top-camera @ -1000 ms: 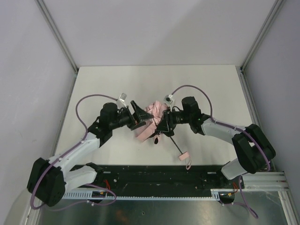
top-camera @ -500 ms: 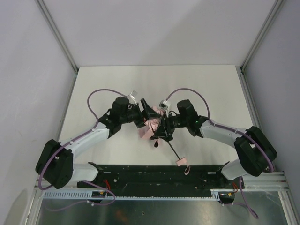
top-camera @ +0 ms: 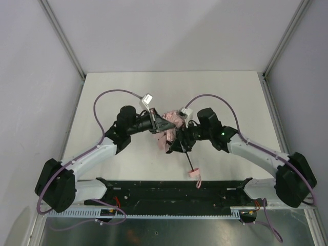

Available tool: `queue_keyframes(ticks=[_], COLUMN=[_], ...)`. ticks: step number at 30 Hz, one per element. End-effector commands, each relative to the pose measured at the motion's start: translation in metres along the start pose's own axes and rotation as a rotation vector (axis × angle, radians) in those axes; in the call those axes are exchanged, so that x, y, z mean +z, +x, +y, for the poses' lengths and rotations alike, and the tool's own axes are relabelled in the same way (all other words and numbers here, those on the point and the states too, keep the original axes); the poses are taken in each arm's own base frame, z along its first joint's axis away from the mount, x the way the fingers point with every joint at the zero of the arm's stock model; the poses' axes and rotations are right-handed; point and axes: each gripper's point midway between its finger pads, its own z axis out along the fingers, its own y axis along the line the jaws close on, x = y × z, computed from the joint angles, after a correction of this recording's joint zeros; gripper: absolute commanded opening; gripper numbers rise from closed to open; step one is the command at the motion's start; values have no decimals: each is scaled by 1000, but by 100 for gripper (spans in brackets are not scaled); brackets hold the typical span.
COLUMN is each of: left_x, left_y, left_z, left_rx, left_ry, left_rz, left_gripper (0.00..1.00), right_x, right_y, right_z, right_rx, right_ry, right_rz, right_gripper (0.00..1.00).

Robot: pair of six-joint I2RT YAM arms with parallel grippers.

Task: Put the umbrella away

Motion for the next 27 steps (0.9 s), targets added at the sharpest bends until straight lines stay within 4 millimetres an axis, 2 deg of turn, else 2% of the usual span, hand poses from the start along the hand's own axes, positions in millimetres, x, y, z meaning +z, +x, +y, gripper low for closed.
queue_keyframes(ticks=[1,3,8,11,14,17,21,24,27], left_x=[-28,-38,-57,-67,-79,-93,-111,-121,-131], left_y=[-51,-51,-44,-36,-21,-4,14,26,37], left_z=[-66,-74,-93,-107,-123,-140,-158,-167,-174], left_rx=[331,430,601,684,770,842,899,934,965], left_ry=[254,289,371,443,552,673,796,866,917], left_rz=[-235,-255,-265,-250,-211,-162,-108,-54,-2], left_gripper=[0,0,0,0,0,0,0,0,0], right_x=[-42,-63,-106,-128,-145,-154,-157,-154,-163], right_y=[-13,-20,-40,-55,-74,-90,-106,-109,-113], right_z=[36,45,74,91,96,96,109,97,81], right_rx=[-12,7,18,7,5,-6,-63,-57,-55], right_ry=[-70,-90,-176,-250,-297,-348,-446,-441,-382], right_rz=[-45,-102,-218,-288,-359,-396,-420,-417,-446], right_gripper=[95,98,99,99,99,99,99,99,99])
